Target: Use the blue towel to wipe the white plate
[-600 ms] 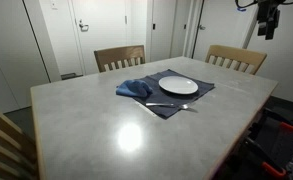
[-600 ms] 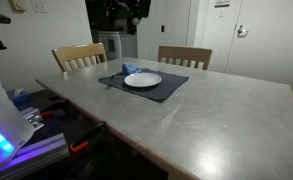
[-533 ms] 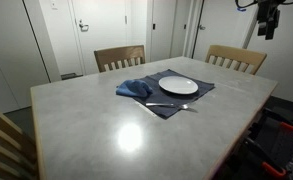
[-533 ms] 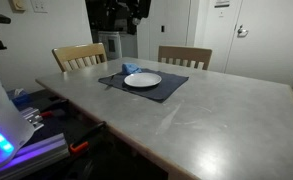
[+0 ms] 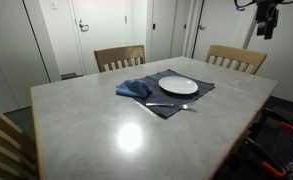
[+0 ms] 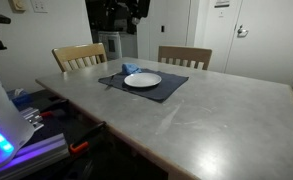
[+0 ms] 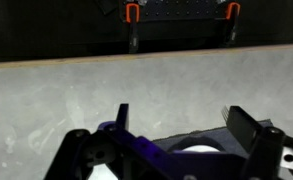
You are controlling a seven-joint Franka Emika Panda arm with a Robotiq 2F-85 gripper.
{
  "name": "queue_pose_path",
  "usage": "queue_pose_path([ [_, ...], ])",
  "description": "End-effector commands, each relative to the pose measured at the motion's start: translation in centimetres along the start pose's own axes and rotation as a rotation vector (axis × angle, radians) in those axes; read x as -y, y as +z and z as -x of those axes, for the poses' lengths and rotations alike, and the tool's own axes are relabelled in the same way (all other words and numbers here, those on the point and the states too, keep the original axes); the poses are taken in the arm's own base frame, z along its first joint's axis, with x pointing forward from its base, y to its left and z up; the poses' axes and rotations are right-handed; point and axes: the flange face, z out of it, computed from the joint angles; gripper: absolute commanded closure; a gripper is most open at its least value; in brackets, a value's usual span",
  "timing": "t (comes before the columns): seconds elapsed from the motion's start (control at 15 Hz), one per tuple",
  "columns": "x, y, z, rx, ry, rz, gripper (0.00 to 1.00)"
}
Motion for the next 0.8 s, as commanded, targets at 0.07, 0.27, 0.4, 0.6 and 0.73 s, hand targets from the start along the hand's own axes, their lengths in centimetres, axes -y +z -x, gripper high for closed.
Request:
queue_pose_path([
  [0.07,2.2,0.1,-2.1,0.001,-0.019,0.045,0.00],
  [0.27,3.8,0.6,-3.5,-0.013,-0.029,0.072,0.00],
  [0.4,4.8,1.3,-4.9,-0.023,-0.041,0.096,0.00],
  [0.6,6.2,3.0,-7.2,-0.027,-0.076,0.113,0.00],
  [0.73,7.1,4.0,-8.6,-0.030,-0.098,0.118,0.00],
])
